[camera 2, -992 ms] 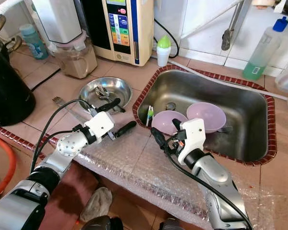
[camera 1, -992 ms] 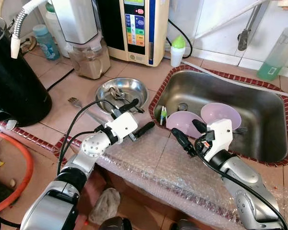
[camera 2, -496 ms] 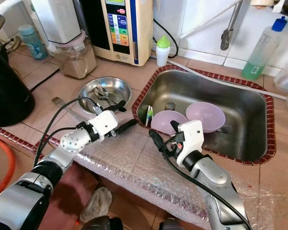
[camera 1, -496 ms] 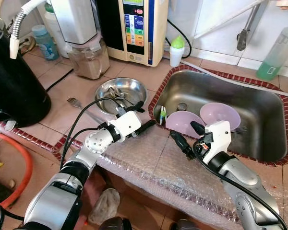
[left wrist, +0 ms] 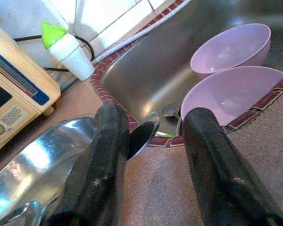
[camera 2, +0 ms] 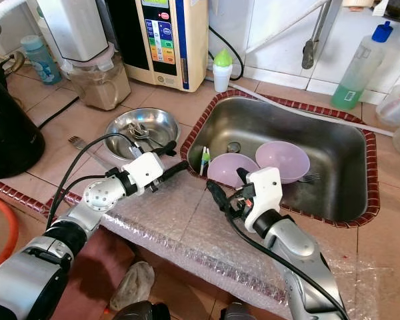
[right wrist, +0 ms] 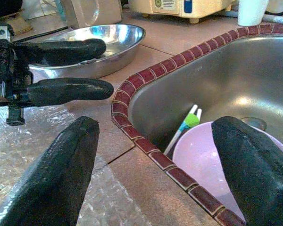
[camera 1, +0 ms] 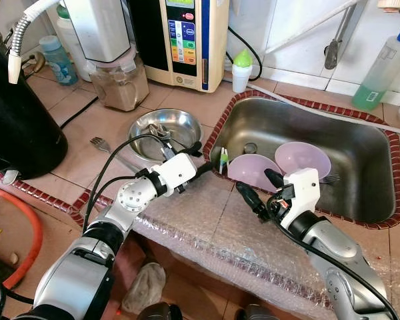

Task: Kitchen organization

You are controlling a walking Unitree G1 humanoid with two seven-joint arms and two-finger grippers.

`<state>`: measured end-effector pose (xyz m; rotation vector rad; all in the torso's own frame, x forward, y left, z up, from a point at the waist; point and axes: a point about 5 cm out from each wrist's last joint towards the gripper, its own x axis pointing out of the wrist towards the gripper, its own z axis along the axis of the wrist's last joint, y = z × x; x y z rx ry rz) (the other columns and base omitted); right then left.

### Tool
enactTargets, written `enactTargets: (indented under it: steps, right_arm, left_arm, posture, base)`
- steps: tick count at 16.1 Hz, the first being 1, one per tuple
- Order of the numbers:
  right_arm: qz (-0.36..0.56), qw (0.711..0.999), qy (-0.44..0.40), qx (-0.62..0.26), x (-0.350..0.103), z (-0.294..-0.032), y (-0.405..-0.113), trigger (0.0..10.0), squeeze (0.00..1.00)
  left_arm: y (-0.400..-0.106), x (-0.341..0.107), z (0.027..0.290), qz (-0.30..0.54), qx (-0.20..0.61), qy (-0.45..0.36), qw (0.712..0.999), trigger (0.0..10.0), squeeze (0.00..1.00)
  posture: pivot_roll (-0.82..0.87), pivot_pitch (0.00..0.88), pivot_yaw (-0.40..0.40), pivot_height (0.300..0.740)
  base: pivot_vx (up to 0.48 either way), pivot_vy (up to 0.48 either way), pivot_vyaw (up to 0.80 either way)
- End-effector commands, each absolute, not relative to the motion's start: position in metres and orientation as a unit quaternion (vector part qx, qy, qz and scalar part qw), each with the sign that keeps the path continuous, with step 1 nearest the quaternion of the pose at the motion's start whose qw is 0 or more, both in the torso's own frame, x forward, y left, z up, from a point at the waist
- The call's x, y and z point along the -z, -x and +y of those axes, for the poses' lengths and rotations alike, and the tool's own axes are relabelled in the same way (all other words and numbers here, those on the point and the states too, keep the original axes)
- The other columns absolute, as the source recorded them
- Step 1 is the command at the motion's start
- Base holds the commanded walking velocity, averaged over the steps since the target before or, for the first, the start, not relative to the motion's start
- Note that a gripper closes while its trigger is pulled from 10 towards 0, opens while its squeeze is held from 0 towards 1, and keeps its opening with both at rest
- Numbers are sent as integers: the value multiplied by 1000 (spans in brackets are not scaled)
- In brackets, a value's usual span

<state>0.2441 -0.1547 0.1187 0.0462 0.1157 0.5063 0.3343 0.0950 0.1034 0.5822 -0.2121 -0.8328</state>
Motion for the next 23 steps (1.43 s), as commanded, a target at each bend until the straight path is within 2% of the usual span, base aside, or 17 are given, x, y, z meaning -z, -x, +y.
enactTargets:
  steps: [1, 7, 11, 17, 20, 23]
  right_arm:
    - [50, 966, -18, -255, -122, -152, -244, 10000, 0]
    - [45, 966, -18, -253, -122, -150, -247, 10000, 0]
    - [32, 969, -20, -245, -123, -148, -257, 10000, 0]
    - [6, 970, -15, -241, -129, -142, -270, 10000, 0]
    - [-14, 970, 0, -245, -136, -138, -276, 10000, 0]
    - [-23, 965, 15, -260, -136, -130, -278, 10000, 0]
  left_arm:
    - [-335, -104, 96, -100, 399, -285, 866, 0, 0]
    - [-340, -121, 99, -150, 375, -281, 870, 0, 0]
    - [-345, -148, 115, -211, 329, -279, 877, 0, 0]
    - [-347, -186, 123, -284, 297, -268, 871, 0, 0]
    - [-353, -220, 134, -303, 285, -199, 887, 0, 0]
    - [-351, -242, 132, -273, 343, -90, 894, 0, 0]
  posture:
    - [-211, 52, 72, 740]
    - [-201, 40, 70, 740]
    - [-174, 22, 70, 740]
    - [-145, 0, 60, 740]
    - [-136, 0, 58, 740]
    - [-116, 6, 61, 740]
  base:
    - [0, 0, 0]
    - [0, 0, 0]
    - [0, 0, 0]
    - [0, 0, 0]
    - [0, 0, 0]
    - [0, 0, 0]
